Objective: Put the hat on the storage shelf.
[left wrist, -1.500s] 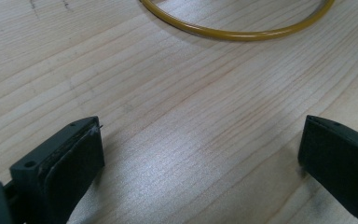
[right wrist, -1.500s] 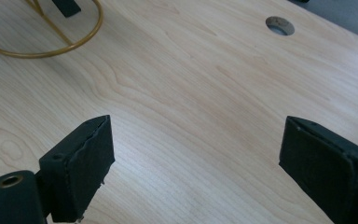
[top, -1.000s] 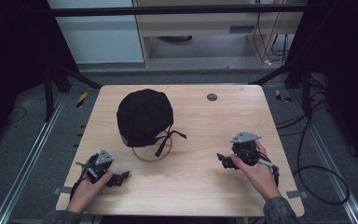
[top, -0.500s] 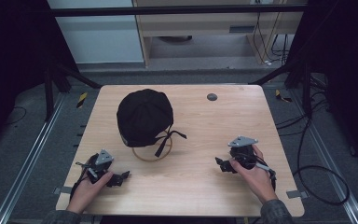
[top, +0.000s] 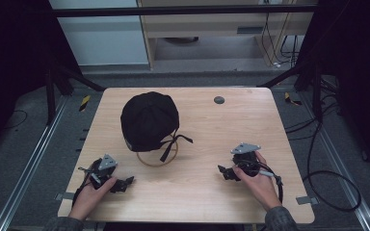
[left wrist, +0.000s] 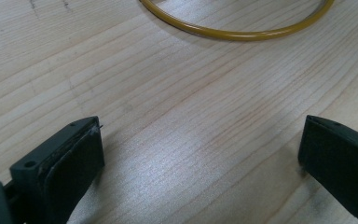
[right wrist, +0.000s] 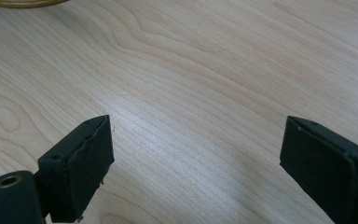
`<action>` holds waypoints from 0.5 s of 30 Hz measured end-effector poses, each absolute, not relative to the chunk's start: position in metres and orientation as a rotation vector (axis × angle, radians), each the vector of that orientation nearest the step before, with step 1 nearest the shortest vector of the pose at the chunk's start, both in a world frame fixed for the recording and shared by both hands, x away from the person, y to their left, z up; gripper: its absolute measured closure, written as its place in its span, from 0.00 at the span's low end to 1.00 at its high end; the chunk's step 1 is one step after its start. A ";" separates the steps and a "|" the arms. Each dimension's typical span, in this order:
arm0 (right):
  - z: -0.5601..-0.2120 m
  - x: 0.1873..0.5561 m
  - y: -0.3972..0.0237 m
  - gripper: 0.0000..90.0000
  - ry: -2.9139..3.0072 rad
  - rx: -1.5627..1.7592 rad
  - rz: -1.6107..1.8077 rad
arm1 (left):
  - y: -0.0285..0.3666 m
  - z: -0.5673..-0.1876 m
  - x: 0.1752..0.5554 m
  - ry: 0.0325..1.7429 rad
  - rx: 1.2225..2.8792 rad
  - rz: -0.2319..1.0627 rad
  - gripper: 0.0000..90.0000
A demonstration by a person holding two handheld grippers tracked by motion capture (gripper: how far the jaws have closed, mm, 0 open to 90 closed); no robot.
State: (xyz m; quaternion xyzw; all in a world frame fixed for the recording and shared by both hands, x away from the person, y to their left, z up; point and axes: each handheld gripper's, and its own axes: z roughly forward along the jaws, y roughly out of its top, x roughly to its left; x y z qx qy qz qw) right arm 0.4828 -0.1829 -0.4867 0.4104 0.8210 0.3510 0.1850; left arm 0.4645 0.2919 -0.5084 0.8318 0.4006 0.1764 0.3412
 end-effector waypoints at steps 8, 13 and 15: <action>-0.503 0.486 -0.179 0.11 2.304 1.200 1.014 | 0.292 -0.508 0.464 1.042 2.163 0.459 0.00; -0.511 0.488 -0.175 0.09 2.279 1.209 1.010 | 0.292 -0.508 0.464 1.042 2.164 0.459 0.00; -0.511 0.488 -0.175 0.09 2.274 1.217 1.015 | 0.292 -0.508 0.464 1.042 2.163 0.459 0.00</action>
